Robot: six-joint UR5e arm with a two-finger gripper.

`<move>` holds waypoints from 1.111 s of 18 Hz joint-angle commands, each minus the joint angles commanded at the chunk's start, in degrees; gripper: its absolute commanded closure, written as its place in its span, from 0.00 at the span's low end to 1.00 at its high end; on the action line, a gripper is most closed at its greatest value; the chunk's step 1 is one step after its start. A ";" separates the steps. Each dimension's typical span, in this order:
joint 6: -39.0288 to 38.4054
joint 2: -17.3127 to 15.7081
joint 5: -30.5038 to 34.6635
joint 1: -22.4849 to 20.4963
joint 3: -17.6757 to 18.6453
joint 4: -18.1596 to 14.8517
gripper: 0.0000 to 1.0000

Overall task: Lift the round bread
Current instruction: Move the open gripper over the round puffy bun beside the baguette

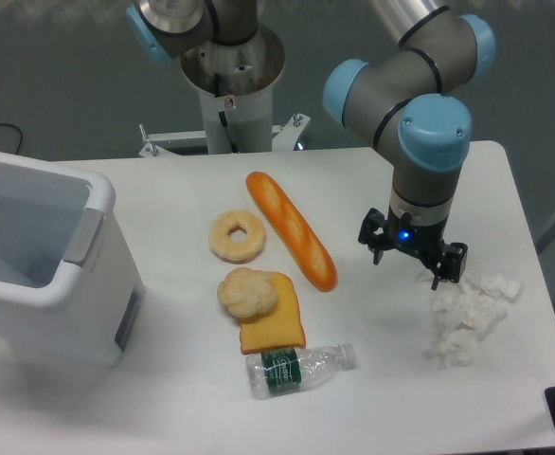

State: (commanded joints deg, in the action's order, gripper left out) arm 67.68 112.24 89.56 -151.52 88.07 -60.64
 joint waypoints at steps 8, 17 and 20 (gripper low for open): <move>-0.79 -0.88 0.53 1.05 5.35 1.31 0.00; -14.58 -3.08 0.71 9.58 11.69 0.88 0.00; -15.73 -2.55 0.62 10.99 12.13 0.79 0.00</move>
State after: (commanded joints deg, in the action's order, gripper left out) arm 51.95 109.69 90.18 -140.54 100.19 -59.85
